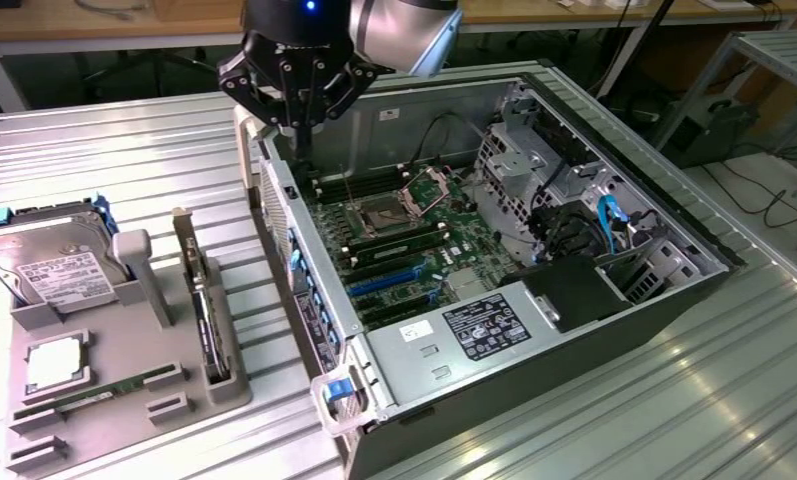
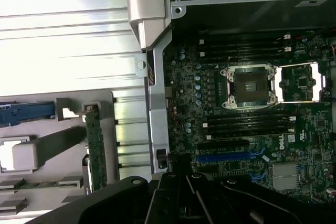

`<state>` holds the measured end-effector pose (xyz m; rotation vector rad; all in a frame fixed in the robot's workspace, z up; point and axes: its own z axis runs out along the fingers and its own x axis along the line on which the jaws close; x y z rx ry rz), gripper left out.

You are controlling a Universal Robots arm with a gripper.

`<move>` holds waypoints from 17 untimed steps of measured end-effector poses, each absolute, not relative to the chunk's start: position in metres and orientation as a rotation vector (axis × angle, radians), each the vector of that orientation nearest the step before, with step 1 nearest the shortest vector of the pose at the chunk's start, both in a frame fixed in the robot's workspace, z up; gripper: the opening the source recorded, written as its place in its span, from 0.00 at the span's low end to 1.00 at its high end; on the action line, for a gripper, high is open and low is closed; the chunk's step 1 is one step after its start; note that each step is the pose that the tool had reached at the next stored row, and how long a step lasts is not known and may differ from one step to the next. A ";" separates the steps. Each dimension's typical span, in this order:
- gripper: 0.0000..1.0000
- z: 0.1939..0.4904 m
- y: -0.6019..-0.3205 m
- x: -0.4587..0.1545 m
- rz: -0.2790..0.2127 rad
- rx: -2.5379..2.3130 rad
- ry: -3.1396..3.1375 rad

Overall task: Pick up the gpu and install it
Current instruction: 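Reach for the gpu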

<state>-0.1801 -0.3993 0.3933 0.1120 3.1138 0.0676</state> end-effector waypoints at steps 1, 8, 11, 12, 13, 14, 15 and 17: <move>0.11 0.393 -0.399 -0.181 0.068 0.112 3.114; 0.11 0.393 -0.399 -0.183 0.068 0.112 3.114; 0.11 0.393 -0.399 -0.184 0.068 0.112 3.114; 0.11 0.393 -0.399 -0.184 0.068 0.112 3.114; 0.11 0.393 -0.399 -0.184 0.068 0.112 3.114; 0.11 0.393 -0.399 -0.185 0.068 0.112 3.114; 0.11 0.393 -0.399 -0.185 0.068 0.112 3.114; 0.11 0.393 -0.399 -0.186 0.068 0.112 3.114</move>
